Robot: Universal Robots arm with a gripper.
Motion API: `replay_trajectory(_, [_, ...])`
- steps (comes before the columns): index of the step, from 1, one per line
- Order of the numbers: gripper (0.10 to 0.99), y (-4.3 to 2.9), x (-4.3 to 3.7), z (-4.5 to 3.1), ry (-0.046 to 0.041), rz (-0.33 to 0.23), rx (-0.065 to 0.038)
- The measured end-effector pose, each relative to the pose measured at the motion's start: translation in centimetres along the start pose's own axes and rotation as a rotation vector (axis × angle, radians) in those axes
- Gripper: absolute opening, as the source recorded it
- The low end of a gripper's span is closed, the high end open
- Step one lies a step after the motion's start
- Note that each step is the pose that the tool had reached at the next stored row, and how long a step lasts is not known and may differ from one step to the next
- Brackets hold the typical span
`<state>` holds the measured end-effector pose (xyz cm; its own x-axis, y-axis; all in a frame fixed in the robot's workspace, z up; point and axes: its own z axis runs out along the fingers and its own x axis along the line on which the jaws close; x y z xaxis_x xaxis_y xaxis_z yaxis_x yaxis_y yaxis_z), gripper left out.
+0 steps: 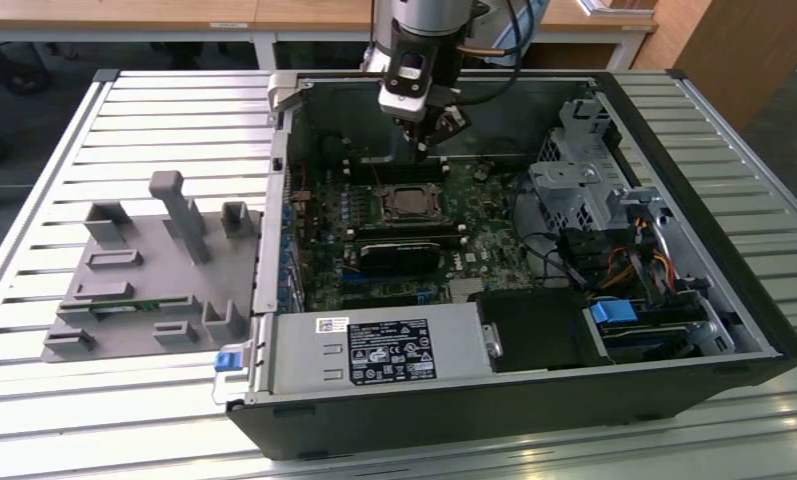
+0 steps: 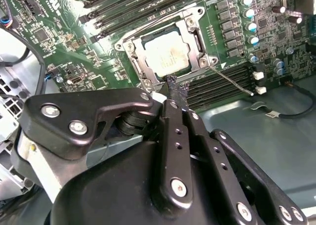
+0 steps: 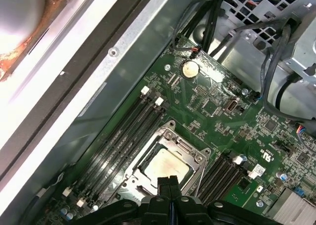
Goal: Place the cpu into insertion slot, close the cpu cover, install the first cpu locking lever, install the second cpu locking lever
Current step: 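Install the first cpu locking lever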
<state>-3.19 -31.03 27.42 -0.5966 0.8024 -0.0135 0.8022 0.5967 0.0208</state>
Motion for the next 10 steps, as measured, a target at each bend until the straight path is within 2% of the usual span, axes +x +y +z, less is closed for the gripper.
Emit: replay_trajectory(10, [0.106, 0.0, 0.0, 0.0, 0.0009, -0.042, -0.001])
